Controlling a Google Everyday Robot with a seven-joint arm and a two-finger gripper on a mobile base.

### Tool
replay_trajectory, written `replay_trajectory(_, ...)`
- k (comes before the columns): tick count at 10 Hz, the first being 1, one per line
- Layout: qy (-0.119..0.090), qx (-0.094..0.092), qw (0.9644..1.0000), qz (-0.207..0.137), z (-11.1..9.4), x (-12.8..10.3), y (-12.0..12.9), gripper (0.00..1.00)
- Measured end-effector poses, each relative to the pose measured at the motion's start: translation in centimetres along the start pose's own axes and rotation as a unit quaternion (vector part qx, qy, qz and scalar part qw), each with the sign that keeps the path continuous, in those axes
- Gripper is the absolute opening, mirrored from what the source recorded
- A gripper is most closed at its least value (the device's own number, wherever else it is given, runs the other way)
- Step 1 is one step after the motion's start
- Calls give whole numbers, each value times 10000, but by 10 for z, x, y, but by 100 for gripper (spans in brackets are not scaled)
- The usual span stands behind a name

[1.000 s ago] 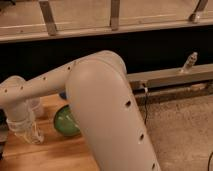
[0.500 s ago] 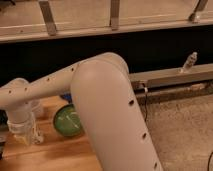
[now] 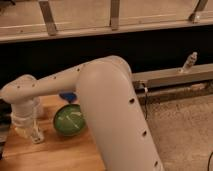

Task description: Knock the bottle over

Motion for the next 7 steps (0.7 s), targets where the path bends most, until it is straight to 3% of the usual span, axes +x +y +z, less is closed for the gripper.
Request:
replay_trajectory(3, -248, 400, 9969, 631, -26, 20, -61, 0)
replay_trajectory(5, -482, 780, 9898, 1092, -45, 29, -99, 0)
replay_trajectory(7, -706, 1125, 9808, 1431, -64, 43, -115, 0)
